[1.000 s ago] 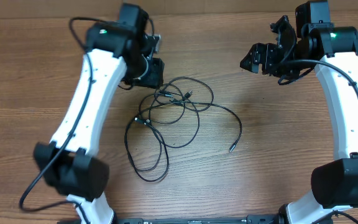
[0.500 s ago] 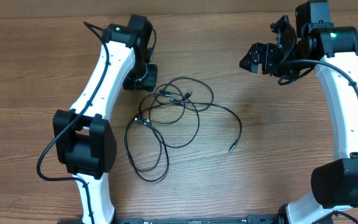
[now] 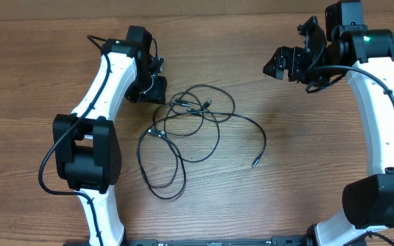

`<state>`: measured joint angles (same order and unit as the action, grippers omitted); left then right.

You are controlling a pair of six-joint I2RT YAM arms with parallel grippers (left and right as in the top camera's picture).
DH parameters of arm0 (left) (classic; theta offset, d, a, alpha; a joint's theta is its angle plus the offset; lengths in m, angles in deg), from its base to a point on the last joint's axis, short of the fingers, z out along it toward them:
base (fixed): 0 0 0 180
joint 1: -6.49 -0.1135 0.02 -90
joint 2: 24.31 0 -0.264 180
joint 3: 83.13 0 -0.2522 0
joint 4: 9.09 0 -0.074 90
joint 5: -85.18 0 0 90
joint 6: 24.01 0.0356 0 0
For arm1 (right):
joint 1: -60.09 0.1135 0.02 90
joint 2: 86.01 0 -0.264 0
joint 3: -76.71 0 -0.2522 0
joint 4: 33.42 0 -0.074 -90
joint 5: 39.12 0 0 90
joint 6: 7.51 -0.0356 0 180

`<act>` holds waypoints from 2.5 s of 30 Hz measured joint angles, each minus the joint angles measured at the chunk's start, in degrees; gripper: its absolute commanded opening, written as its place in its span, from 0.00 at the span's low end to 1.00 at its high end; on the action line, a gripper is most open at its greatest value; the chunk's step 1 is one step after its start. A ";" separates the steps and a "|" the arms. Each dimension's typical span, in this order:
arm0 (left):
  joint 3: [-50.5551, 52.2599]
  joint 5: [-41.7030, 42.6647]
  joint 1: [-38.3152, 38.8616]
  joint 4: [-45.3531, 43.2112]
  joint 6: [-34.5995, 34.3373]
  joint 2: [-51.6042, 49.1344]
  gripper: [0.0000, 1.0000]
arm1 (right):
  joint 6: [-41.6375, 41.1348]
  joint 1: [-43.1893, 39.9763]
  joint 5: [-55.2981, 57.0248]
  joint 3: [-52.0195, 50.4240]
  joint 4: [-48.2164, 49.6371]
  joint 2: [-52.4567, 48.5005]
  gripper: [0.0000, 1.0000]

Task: Untangle cables

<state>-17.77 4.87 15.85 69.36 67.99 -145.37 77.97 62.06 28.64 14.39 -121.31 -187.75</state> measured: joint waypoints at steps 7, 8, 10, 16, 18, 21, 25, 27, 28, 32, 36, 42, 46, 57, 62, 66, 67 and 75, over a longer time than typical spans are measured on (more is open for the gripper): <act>5.11 3.65 -0.04 -5.77 2.84 -0.07 0.51 | 0.02 0.00 -0.07 0.00 -0.02 0.00 0.96; 6.14 3.82 -0.04 -6.38 2.91 -0.07 0.51 | 0.04 0.00 -0.07 0.00 -0.07 0.00 0.96; 8.20 4.00 -0.04 -7.30 2.93 -0.09 0.50 | 0.02 0.00 -0.07 0.02 -0.11 0.02 0.96; 12.28 3.78 -0.04 -9.03 2.40 -0.09 0.44 | 0.00 0.00 -0.07 0.02 -0.13 0.02 0.97; 13.14 3.10 -0.04 -10.12 1.40 -0.11 0.29 | 0.04 0.00 -0.04 0.00 -0.20 0.02 0.97; 14.32 2.03 -0.04 -11.41 -0.48 -0.09 0.04 | 0.00 0.00 -0.07 0.02 -0.31 0.02 0.97; 14.51 1.55 -0.04 -12.15 -2.34 -0.09 0.04 | 0.02 0.00 -0.04 0.02 -0.31 0.02 0.97; 14.27 1.42 -0.04 -11.34 -3.26 -0.11 0.04 | 0.02 0.00 -0.07 0.00 -0.33 0.00 0.97; 13.66 1.42 -0.04 -9.92 -3.56 -0.09 0.04 | 0.04 0.00 -0.07 0.02 -0.33 0.00 0.97; 5.14 1.18 -0.04 -1.75 -3.78 0.17 0.04 | 0.02 0.00 -0.04 0.00 -0.11 0.00 0.97; -4.26 2.40 -0.02 2.19 -3.76 4.22 0.04 | 0.00 0.00 -0.07 0.00 -0.07 0.02 0.97; -16.87 5.16 2.97 3.82 -3.76 16.87 0.04 | 0.02 0.00 -0.09 0.00 -0.02 0.02 0.98; -21.00 6.05 5.49 1.90 -5.33 22.01 0.04 | 0.02 0.00 -0.07 0.02 -0.07 0.02 0.98; -34.88 6.43 0.48 -10.25 -21.81 27.58 0.04 | 5.20 0.00 -11.56 0.00 -0.61 0.02 0.98; -36.50 6.91 -2.82 -17.14 -30.29 29.81 0.04 | 12.63 0.48 -24.94 0.02 -1.01 0.02 0.98; -36.65 8.52 -4.28 -25.00 -36.92 30.08 0.04 | 16.98 3.85 -31.74 0.02 -0.22 0.02 0.98; -36.65 8.63 -4.50 -26.45 -38.27 30.08 0.04 | 17.55 5.20 -32.68 0.00 0.28 0.02 0.98; -36.68 8.79 -6.05 -30.69 -43.95 30.08 0.04 | 19.32 15.45 -31.95 0.00 7.96 0.00 0.98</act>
<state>-54.45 13.66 9.80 38.67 24.04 -115.29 97.29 77.52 -3.31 14.39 -113.35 -187.75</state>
